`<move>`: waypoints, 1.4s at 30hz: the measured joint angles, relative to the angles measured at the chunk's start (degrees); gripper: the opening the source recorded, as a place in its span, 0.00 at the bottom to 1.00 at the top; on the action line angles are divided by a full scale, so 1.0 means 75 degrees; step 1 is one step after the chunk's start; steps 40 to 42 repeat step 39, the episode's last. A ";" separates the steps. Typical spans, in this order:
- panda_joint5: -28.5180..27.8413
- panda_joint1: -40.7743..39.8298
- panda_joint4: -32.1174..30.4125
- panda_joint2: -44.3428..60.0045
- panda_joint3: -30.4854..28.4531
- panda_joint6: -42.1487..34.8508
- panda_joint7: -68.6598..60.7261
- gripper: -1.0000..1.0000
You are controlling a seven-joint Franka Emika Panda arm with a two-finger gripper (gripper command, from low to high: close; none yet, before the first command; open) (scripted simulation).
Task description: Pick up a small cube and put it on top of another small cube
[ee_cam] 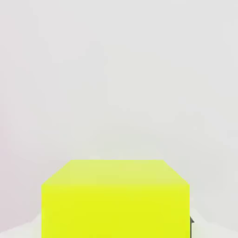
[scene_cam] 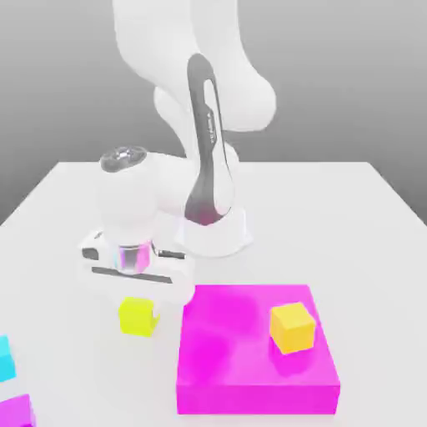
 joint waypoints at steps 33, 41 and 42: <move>0.0113 0.0653 0.6143 0.1495 -0.1261 -0.4718 0.6691 0.00; 0.0325 0.0556 0.6235 0.2172 -0.1132 -0.4144 0.6614 1.00; 0.0325 0.0556 0.6235 0.2172 -0.1132 -0.4144 0.6614 1.00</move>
